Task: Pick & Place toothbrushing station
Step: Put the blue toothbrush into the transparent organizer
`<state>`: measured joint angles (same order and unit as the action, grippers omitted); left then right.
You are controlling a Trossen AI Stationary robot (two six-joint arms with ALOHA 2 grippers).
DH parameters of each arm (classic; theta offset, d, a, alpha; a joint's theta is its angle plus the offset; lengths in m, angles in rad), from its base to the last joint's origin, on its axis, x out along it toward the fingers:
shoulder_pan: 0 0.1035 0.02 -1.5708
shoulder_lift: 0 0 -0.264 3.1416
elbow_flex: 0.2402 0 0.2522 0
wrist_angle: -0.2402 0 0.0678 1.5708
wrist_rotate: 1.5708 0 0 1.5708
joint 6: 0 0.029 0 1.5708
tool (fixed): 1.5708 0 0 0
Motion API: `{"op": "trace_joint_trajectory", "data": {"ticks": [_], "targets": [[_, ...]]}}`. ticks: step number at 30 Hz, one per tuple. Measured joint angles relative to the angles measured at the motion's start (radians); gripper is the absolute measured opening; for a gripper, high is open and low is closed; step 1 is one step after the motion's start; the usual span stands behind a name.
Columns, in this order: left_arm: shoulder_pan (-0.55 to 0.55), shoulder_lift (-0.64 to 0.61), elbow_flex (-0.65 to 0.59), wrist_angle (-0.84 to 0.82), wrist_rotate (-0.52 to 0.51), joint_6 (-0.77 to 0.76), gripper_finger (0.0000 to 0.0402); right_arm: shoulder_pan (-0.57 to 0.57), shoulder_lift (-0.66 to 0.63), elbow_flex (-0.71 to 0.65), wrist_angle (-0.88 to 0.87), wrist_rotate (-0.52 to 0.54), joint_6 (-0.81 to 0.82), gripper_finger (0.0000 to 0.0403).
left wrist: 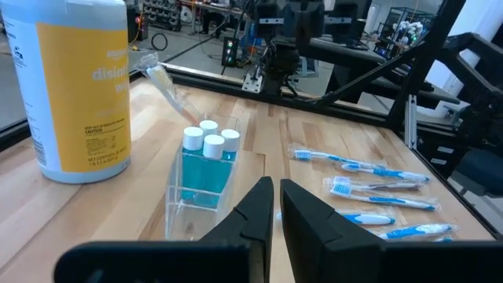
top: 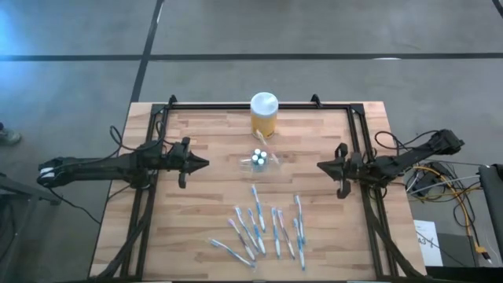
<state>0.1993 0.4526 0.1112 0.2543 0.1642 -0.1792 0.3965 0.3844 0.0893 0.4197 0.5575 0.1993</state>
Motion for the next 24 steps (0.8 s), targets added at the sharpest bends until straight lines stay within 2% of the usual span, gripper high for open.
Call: {"op": "trace_joint_trajectory", "data": {"ticks": [5, 11, 16, 18, 24], "targets": [[0.0, 0.0, 0.0, 0.0, 0.0, -0.005, 0.003, 0.0, 0.123, 0.21, -0.39, 0.008, 0.196, 0.0008], [0.0, 0.0, 0.0, 0.0, 0.0, -0.005, 0.003, 0.001, 0.374, 0.46, -0.774, 0.009, 0.453, 0.0008], [0.0, 0.0, 0.0, 0.004, 0.0, -0.027, 0.003, 0.005, 0.592, 0.616, -1.078, -0.059, 0.699, 0.0008], [0.0, 0.0, 0.0, 0.003, 0.0, -0.033, 0.003, 0.012, 0.675, 0.654, -1.128, -0.088, 0.745, 0.0008], [0.0, 0.0, 0.0, 0.006, 0.0, -0.032, 0.003, 0.014, 0.891, 0.72, -1.118, -0.275, 0.745, 0.0008]]}}
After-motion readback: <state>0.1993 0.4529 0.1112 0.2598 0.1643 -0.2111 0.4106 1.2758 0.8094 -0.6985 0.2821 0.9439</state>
